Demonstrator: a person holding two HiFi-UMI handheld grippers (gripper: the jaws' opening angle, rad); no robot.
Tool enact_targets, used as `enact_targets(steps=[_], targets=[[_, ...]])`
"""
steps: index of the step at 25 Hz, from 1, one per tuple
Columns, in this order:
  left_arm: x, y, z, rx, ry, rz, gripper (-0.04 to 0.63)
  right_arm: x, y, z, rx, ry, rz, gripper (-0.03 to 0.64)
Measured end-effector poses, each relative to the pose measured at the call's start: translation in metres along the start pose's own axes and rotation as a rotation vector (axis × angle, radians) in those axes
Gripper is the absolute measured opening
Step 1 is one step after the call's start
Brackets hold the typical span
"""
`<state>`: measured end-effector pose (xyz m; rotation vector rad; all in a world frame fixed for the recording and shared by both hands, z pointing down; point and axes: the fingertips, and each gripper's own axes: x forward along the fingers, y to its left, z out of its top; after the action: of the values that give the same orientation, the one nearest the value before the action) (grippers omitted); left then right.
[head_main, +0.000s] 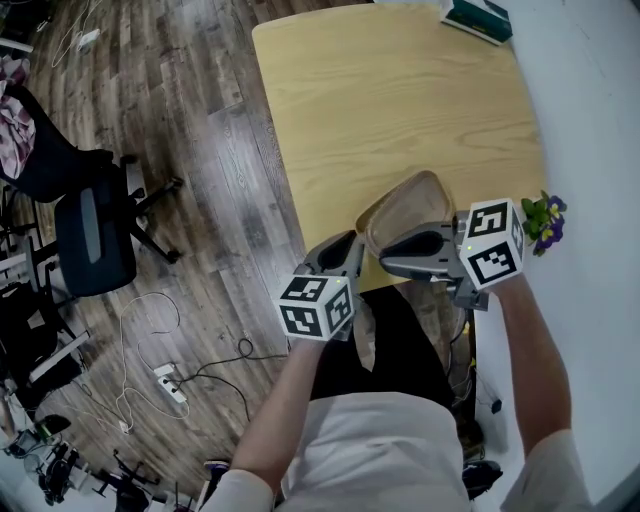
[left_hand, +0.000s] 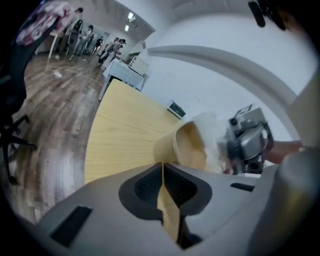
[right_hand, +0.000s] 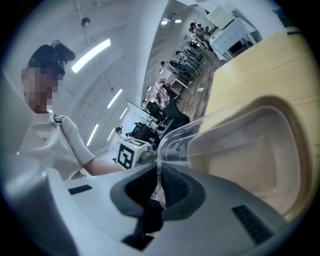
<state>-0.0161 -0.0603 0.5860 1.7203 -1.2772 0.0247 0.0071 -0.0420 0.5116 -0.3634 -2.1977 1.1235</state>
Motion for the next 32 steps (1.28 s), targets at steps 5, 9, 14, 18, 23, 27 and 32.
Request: enact_targets(steps=[5,9,14,18,23,27,32], targets=[[-0.013,0.004,0.001,0.043,-0.037,0.013,0.015,0.0,-0.01,0.014,-0.042,-0.005,-0.077,0.032],[-0.02,0.001,-0.003,0.168,-0.027,0.022,0.081,0.0,-0.009,0.01,-0.039,0.009,-0.084,0.034],[-0.018,0.003,0.001,0.205,-0.024,0.045,0.081,-0.003,-0.008,0.014,-0.034,-0.019,-0.089,0.035],[-0.02,0.012,0.0,0.192,-0.021,0.061,0.084,-0.005,-0.003,0.019,-0.045,-0.015,-0.099,0.037],[-0.02,0.017,0.002,0.175,-0.027,0.075,0.084,-0.014,0.003,0.023,-0.042,-0.011,-0.113,0.038],[-0.021,0.025,0.001,0.164,-0.024,0.092,0.084,-0.02,0.011,0.022,-0.048,0.014,-0.115,0.04],[-0.024,0.032,-0.002,0.15,-0.011,0.105,0.084,-0.027,0.021,0.019,-0.049,0.043,-0.121,0.043]])
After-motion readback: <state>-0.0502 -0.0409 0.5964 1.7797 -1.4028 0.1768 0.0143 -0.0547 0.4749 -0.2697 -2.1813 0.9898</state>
